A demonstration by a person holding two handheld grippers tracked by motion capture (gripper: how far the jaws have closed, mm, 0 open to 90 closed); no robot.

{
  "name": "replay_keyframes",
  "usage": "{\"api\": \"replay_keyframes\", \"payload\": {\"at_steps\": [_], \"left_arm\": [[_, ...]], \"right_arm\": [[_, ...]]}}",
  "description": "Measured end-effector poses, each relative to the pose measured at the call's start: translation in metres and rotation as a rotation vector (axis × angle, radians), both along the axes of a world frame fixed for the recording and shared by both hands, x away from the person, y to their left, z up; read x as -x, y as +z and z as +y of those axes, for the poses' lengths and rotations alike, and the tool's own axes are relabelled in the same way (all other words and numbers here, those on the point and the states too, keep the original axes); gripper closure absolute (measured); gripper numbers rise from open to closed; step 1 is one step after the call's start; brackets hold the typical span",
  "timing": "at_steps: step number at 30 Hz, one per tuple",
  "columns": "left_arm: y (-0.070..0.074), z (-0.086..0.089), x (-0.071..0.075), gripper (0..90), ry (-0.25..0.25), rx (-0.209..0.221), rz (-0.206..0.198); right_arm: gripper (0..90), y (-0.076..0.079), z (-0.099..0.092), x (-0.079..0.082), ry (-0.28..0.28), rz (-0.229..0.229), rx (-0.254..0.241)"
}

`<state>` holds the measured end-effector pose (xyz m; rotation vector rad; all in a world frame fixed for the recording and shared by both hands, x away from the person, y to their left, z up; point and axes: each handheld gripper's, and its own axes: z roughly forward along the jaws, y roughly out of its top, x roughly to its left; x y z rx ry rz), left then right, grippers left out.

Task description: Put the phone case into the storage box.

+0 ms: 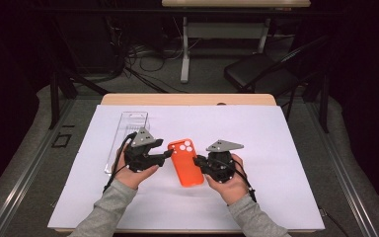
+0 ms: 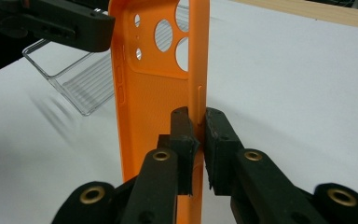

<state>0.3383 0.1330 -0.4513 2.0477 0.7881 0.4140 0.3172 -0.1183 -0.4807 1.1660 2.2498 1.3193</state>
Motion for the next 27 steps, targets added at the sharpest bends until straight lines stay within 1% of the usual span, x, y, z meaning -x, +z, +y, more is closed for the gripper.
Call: {"api": "replay_keyframes", "payload": {"at_steps": [4, 8, 12, 13, 16, 19, 23, 27], "left_arm": [[0.0005, 0.0, 0.0007, 53.3, -0.004, -0.01, -0.009], [0.0004, -0.0005, 0.0012, 56.7, -0.006, -0.01, -0.01], [-0.0002, -0.0021, 0.0017, 61.2, -0.015, -0.022, -0.011], [-0.0003, -0.0028, 0.0021, 63.6, -0.026, -0.031, -0.007], [-0.0006, -0.0042, 0.0032, 65.7, -0.024, -0.037, -0.012], [-0.0005, -0.0045, 0.0036, 67.4, -0.017, -0.054, -0.018], [-0.0005, -0.0049, 0.0039, 70.2, -0.018, -0.062, -0.014], [-0.0007, -0.006, 0.0043, 74.4, -0.022, -0.089, -0.018]], "right_arm": [[83.0, -0.0001, 0.0021, 0.0012, 0.002, 0.007, 0.006], [83.0, 0.0, 0.0033, 0.0019, 0.003, 0.004, 0.013], [83.0, 0.0006, 0.005, 0.0035, 0.004, 0.003, 0.02], [83.1, 0.0005, 0.0052, 0.0035, 0.005, 0.002, 0.021], [83.0, 0.0006, 0.0059, 0.004, 0.009, 0.002, 0.025], [83.0, 0.0002, 0.007, 0.0045, 0.009, 0.006, 0.022], [83.0, -0.0004, 0.008, 0.0047, 0.014, 0.009, 0.03], [83.0, -0.0013, 0.009, 0.0048, 0.018, 0.008, 0.033]]}}
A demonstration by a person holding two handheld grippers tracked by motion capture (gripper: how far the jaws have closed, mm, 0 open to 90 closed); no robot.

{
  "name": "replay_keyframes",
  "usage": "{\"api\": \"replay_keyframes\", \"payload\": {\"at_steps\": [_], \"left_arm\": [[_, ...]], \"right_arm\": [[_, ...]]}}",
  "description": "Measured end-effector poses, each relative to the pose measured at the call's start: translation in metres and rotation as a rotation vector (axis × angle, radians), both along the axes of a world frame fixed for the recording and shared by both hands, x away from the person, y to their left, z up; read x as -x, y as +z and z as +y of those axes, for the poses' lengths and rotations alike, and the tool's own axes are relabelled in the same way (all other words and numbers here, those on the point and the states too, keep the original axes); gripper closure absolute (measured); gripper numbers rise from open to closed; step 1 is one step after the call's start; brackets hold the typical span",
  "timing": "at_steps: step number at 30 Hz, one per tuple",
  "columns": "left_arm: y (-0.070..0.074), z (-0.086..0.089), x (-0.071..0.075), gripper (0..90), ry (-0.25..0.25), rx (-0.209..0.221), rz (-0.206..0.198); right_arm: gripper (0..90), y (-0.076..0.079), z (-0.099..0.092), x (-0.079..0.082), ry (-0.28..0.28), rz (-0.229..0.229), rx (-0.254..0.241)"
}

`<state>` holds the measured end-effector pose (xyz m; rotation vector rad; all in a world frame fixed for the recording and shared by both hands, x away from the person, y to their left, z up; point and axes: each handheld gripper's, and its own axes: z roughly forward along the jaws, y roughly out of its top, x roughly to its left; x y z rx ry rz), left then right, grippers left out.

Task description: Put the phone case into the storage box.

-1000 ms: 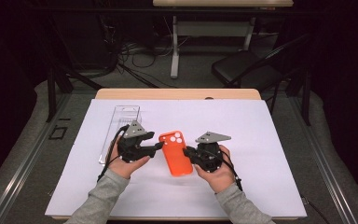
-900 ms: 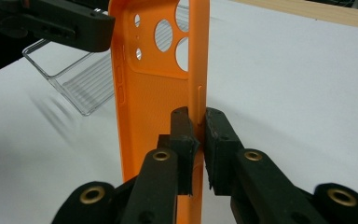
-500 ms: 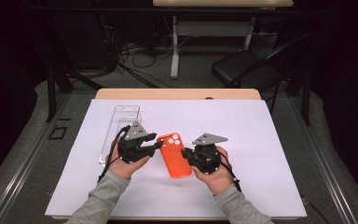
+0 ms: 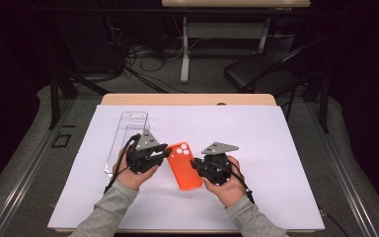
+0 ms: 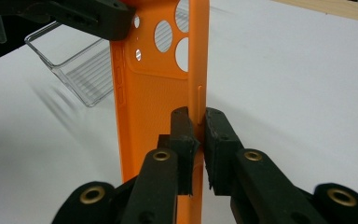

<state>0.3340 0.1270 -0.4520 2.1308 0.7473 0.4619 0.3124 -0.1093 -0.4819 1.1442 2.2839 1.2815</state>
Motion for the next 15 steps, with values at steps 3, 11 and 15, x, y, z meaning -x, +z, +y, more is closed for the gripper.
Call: {"api": "replay_keyframes", "payload": {"at_steps": [3, 11, 15], "left_arm": [[-0.0001, -0.0005, 0.0002, 75.7, 0.002, -0.01, -0.004], [-0.0005, -0.0009, 0.0002, 77.0, 0.005, -0.026, -0.008], [-0.001, -0.0002, -0.0003, 77.7, 0.01, -0.022, -0.01]], "right_arm": [[83.1, -0.0003, 0.0007, 0.0003, 0.002, 0.004, 0.003], [83.1, -0.001, 0.0023, 0.001, 0.009, 0.008, 0.008], [83.1, -0.0013, 0.0022, 0.0007, 0.01, 0.01, 0.005]]}}
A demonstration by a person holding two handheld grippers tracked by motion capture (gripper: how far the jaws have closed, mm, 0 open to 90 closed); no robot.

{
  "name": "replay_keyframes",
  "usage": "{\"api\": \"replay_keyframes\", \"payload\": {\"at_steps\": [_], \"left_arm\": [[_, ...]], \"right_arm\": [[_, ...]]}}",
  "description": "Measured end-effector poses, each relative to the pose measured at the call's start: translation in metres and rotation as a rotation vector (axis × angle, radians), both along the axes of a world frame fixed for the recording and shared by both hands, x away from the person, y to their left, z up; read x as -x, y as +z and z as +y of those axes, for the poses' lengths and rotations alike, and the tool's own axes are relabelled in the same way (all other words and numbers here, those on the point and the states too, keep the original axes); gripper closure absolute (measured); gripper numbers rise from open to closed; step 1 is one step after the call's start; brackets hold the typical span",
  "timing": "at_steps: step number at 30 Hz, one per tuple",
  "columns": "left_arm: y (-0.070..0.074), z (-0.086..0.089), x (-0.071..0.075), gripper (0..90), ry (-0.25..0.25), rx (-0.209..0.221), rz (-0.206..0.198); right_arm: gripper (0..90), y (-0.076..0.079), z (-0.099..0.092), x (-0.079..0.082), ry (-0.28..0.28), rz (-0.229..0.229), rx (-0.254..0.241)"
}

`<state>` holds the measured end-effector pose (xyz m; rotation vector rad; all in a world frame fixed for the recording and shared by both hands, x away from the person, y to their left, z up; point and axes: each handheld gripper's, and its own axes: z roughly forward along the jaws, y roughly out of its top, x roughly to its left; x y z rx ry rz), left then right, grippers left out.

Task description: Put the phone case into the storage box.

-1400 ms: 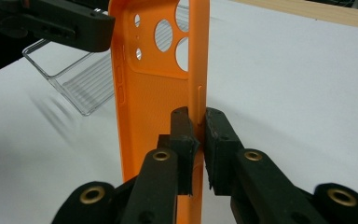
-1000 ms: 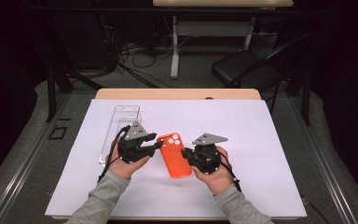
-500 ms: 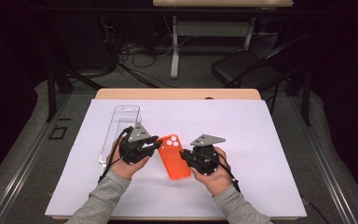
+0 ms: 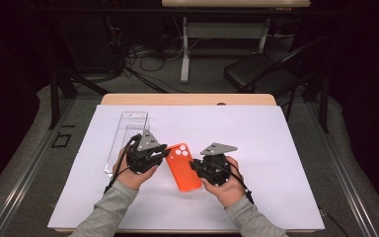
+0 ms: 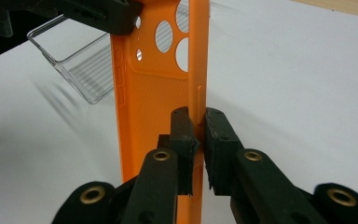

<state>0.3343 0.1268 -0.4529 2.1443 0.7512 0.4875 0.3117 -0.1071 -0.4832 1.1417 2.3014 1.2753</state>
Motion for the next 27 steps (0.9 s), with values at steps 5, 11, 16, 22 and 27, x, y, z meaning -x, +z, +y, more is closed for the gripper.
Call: {"api": "replay_keyframes", "payload": {"at_steps": [5, 11, 16, 22, 27], "left_arm": [[-0.0001, 0.0008, -0.0004, 79.3, -0.001, -0.002, 0.011], [0.0006, 0.0011, -0.0002, 79.9, 0.004, -0.005, 0.012], [0.0009, 0.0012, 0.0001, 80.6, 0.007, -0.005, 0.014], [0.0015, 0.0018, 0.0005, 81.1, 0.012, 0.002, 0.009], [0.0016, 0.0026, 0.0005, 81.2, 0.013, 0.014, 0.012]], "right_arm": [[83.1, -0.0002, 0.0003, 0.0001, 0.0, -0.001, 0.0], [83.1, -0.0001, 0.0006, 0.0006, -0.002, -0.005, -0.003], [83.1, -0.0001, 0.0007, 0.0007, -0.001, -0.003, -0.002], [83.0, -0.0002, 0.0009, 0.0008, 0.002, -0.004, -0.007], [82.8, -0.0005, 0.0005, 0.0003, 0.003, -0.004, -0.014]]}}
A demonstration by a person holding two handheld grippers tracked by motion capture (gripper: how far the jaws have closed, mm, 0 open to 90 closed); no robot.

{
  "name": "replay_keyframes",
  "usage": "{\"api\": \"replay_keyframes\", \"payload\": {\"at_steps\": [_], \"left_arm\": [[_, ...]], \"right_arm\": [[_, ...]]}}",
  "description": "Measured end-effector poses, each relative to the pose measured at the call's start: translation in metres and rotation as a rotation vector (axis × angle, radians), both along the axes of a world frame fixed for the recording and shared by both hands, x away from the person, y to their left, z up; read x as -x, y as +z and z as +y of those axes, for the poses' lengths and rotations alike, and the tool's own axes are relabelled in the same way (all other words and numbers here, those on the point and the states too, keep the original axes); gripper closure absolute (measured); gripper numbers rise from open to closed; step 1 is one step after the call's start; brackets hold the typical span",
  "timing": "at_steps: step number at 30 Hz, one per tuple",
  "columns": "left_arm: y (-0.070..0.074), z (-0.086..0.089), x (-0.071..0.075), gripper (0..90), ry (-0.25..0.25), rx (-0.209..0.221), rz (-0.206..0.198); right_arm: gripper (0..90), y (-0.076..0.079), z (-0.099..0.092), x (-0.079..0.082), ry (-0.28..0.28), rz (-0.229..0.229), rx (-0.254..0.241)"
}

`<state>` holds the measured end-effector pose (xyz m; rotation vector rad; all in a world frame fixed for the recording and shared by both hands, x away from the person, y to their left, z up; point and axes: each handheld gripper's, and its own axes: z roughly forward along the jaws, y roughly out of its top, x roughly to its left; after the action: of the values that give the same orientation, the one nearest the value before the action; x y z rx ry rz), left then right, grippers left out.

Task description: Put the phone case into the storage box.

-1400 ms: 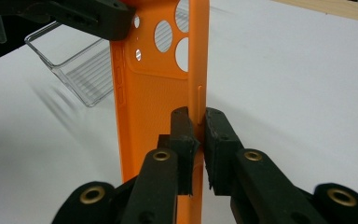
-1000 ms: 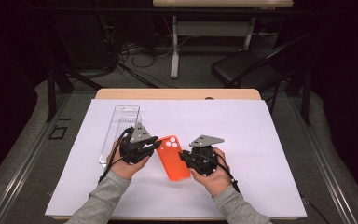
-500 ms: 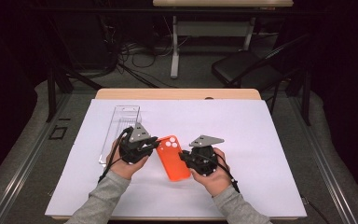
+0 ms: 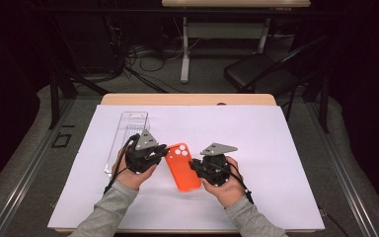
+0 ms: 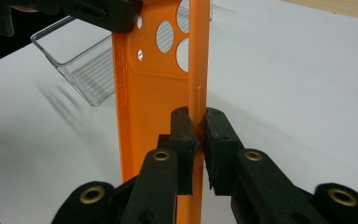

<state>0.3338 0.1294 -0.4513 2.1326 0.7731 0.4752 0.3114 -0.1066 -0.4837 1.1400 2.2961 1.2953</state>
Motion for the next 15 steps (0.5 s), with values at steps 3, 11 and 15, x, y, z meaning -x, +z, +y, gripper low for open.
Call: {"api": "replay_keyframes", "payload": {"at_steps": [3, 11, 15], "left_arm": [[0.0003, -0.0001, 0.0005, 81.3, 0.002, -0.001, -0.007], [0.0013, -0.0005, 0.0018, 81.6, -0.002, -0.009, -0.017], [0.0013, -0.0006, 0.002, 81.6, -0.002, -0.004, -0.016]], "right_arm": [[82.6, -0.0003, 0.0001, 0.0, 0.001, 0.001, -0.004], [82.2, -0.0008, -0.0001, -0.0004, 0.004, 0.006, -0.015], [82.0, -0.0014, -0.0003, -0.0009, 0.004, 0.009, -0.017]]}}
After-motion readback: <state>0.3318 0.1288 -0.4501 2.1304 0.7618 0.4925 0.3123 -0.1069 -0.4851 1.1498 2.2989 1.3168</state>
